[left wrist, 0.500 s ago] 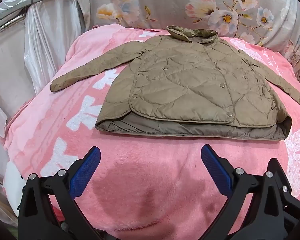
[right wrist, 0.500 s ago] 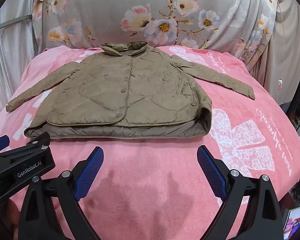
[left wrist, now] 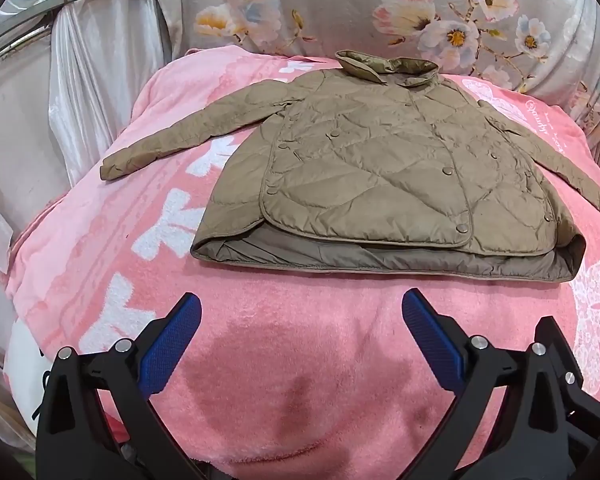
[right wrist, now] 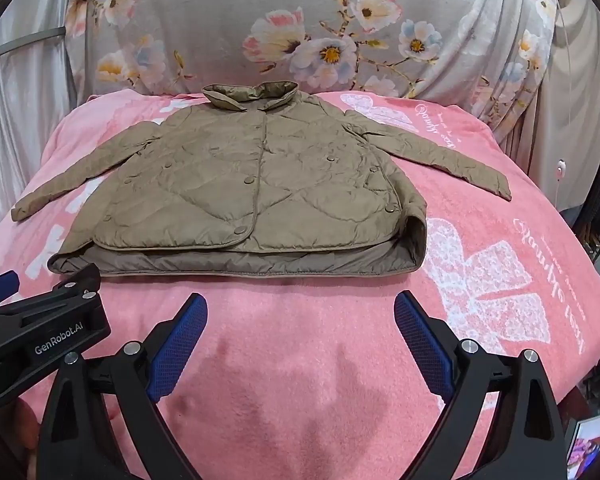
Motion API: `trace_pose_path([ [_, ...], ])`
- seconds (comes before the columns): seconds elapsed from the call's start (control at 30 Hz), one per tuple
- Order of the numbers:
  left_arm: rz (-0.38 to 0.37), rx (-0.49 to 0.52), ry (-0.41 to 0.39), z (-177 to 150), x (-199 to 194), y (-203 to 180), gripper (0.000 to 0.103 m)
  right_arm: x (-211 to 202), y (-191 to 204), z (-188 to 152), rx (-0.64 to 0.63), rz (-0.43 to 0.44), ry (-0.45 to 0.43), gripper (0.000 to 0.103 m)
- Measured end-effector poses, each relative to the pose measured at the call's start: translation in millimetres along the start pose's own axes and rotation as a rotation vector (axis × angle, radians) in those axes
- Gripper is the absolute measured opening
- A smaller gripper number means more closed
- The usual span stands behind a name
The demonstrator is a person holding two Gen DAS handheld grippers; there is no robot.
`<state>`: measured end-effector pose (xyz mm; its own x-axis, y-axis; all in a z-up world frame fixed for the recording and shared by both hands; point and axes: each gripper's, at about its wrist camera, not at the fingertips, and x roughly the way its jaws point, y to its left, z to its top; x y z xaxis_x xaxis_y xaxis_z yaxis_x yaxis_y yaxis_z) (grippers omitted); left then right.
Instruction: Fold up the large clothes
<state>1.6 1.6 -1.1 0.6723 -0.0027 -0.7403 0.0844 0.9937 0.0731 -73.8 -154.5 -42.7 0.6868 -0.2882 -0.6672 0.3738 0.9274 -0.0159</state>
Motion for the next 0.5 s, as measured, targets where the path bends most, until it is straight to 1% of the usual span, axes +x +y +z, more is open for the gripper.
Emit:
trace_pose_path([
  [0.5,-0.001,-0.002,-0.005,2.0,-0.6,1.5,0.098,-1.0,1.5,0.8,-0.001,-0.004,-0.004,0.093],
])
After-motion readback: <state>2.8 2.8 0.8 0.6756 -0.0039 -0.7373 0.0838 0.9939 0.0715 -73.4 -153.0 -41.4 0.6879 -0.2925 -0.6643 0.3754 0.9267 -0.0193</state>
